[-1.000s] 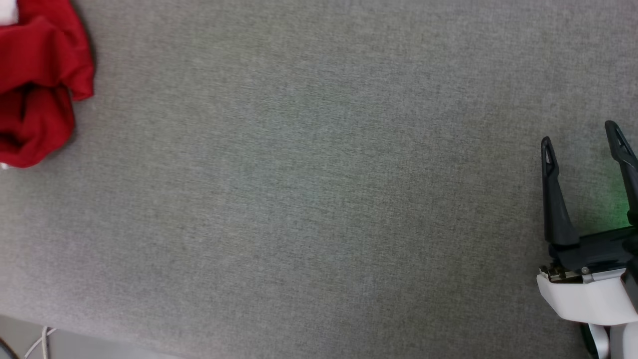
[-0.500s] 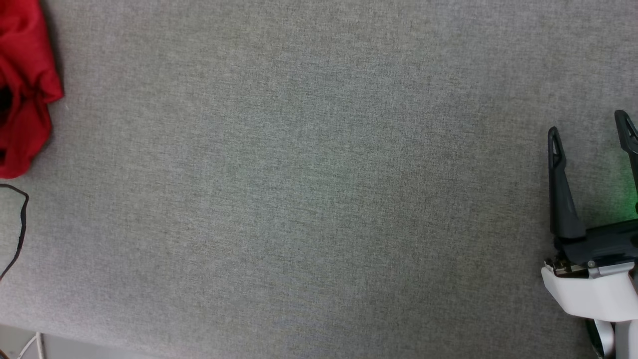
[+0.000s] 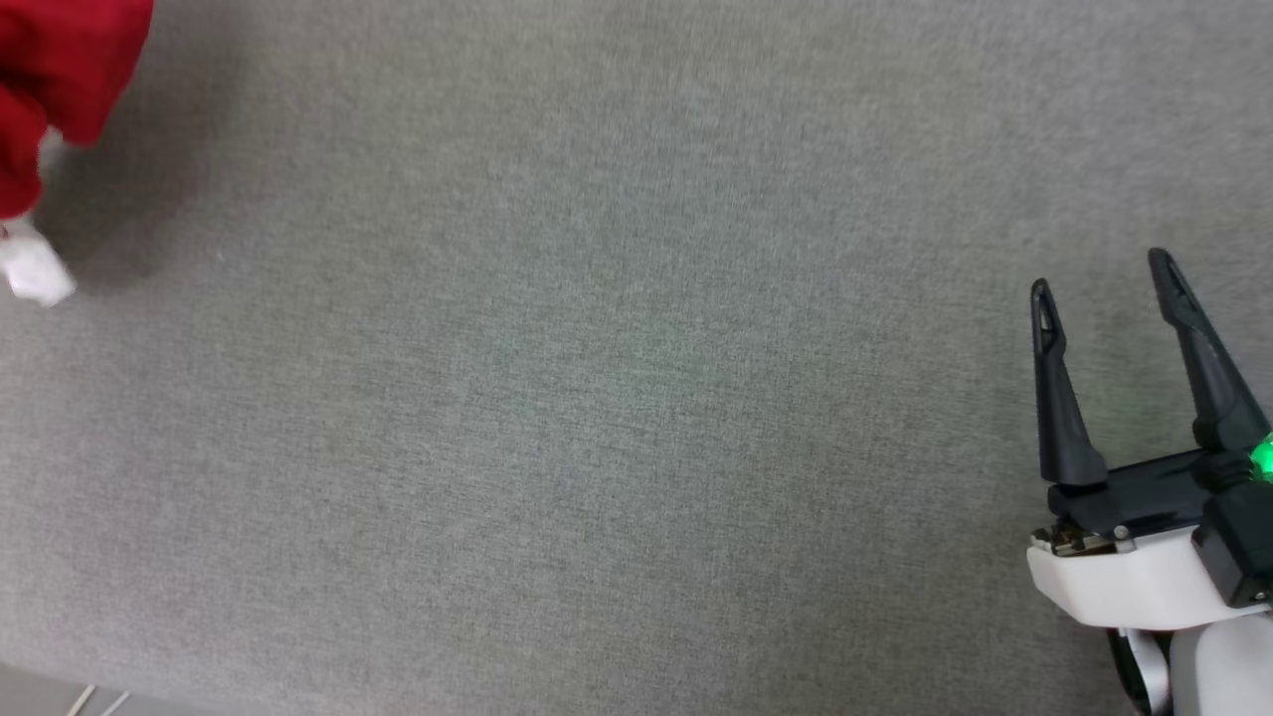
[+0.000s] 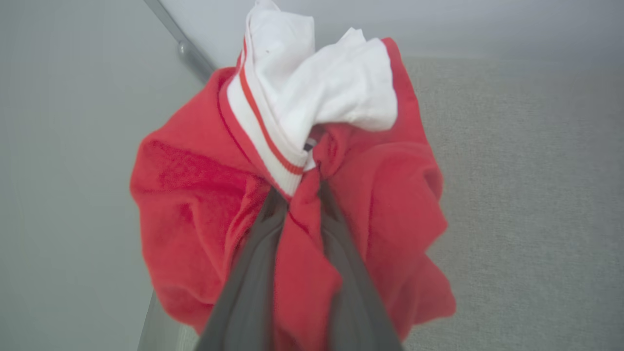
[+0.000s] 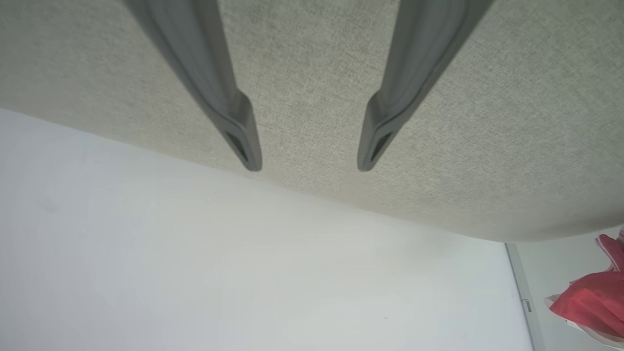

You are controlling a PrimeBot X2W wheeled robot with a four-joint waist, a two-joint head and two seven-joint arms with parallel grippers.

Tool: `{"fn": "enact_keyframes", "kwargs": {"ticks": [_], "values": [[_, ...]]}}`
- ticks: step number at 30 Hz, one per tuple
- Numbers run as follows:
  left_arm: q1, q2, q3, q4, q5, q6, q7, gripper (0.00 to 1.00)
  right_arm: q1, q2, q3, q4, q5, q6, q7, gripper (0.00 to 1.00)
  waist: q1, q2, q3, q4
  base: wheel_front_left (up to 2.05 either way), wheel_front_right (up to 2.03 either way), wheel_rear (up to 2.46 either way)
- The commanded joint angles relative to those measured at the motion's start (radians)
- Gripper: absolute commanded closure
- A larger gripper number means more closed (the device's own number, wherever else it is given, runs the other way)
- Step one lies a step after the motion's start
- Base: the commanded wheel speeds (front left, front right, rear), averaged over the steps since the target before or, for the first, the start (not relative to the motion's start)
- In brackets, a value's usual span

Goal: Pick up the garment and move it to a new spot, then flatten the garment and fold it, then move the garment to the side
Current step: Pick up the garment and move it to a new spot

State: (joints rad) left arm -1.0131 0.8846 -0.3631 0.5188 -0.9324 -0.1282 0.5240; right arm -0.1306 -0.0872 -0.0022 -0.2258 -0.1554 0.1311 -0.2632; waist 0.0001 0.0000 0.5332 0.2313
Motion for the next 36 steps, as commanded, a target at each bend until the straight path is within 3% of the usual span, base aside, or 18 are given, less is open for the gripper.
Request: {"fn": "enact_keyframes", "kwargs": {"ticks": [1,6,10,23,31,36], "values": [[-0.030,0.020,-0.021,-0.037,0.013,-0.001,-0.004,1.00,0.007,0.010,0.004,0.007,0.013,-0.001,-0.003,0.00,-0.0001,0.0000,-0.066,-0.019,0.00,0.00,0.00],[-0.108,0.050,-0.099,-0.162,0.046,-0.001,0.018,1.00,0.013,0.028,0.020,0.032,0.028,-0.001,-0.002,0.00,-0.0001,0.0000,-0.140,-0.059,0.00,0.00,0.00],[-0.179,0.034,-0.170,-0.250,0.061,0.000,0.041,1.00,0.022,0.036,0.029,0.046,0.041,-0.001,-0.002,0.00,-0.0001,0.0000,-0.188,-0.096,0.00,0.00,0.00],[-0.276,-0.104,-0.397,-0.461,0.103,0.000,0.035,1.00,0.019,0.038,0.019,0.061,0.114,-0.001,-0.002,0.00,-0.0001,0.0000,-0.227,-0.224,0.00,0.00,0.00],[-0.215,-0.216,-0.553,-0.535,0.120,0.000,-0.004,1.00,0.007,0.038,0.006,0.065,0.139,-0.001,-0.002,0.00,-0.0001,0.0000,-0.210,-0.291,0.00,0.00,0.00],[-0.132,-0.288,-0.670,-0.502,0.128,0.000,-0.018,1.00,-0.005,0.038,0.009,0.071,0.145,-0.001,-0.002,0.00,-0.0001,0.0000,-0.190,-0.319,0.00,0.00,0.00]]}}
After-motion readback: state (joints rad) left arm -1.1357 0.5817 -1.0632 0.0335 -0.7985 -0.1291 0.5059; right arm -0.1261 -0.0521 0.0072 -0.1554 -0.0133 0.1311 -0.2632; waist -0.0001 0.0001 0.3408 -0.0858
